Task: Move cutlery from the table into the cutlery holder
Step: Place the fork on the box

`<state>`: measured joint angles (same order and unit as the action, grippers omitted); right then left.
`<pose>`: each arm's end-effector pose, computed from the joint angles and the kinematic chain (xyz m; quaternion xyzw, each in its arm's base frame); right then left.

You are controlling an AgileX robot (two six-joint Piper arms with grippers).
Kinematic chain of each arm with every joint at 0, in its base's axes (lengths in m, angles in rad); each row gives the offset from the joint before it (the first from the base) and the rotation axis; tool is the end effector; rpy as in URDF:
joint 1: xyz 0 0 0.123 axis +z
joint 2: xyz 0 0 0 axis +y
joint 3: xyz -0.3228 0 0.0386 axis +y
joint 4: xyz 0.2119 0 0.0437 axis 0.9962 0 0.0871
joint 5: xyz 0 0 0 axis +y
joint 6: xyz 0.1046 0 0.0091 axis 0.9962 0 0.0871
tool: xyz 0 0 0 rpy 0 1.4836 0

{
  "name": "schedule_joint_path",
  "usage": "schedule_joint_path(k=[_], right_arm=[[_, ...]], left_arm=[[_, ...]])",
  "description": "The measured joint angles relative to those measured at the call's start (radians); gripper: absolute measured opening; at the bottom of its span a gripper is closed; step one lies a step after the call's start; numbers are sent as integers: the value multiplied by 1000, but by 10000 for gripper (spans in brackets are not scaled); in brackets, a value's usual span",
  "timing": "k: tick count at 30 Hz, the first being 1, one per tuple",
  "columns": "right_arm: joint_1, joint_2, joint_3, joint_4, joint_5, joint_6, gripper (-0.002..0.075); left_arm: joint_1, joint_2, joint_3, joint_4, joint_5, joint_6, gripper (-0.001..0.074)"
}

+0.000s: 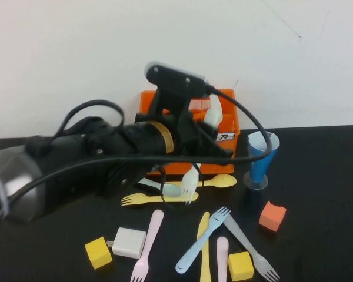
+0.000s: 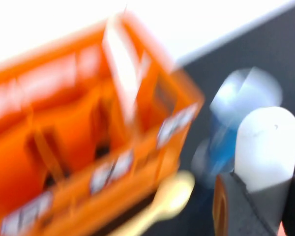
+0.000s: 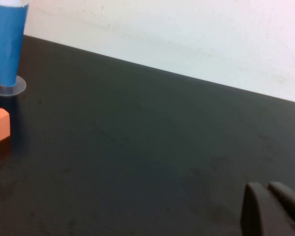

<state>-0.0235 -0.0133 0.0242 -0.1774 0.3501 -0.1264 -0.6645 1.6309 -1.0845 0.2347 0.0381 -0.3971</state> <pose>-0.0100 -0.0061 0.1708 -0.0887 0.7903 -0.1193 0.5943 0.2792 -0.2175 0.3201 0.2112 0.8328 -0.2022 0.4702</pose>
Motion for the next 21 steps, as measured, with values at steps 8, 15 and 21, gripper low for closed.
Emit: schedule_joint_path(k=[8, 15, 21], right_arm=[[0, 0, 0, 0, 0, 0, -4], [0, 0, 0, 0, 0, 0, -4], [0, 0, 0, 0, 0, 0, -4]], left_arm=[[16, -35, 37, 6, -239, 133, 179], [84, -31, 37, 12, -409, 180, 179], [189, 1, 37, 12, -555, 128, 179]])
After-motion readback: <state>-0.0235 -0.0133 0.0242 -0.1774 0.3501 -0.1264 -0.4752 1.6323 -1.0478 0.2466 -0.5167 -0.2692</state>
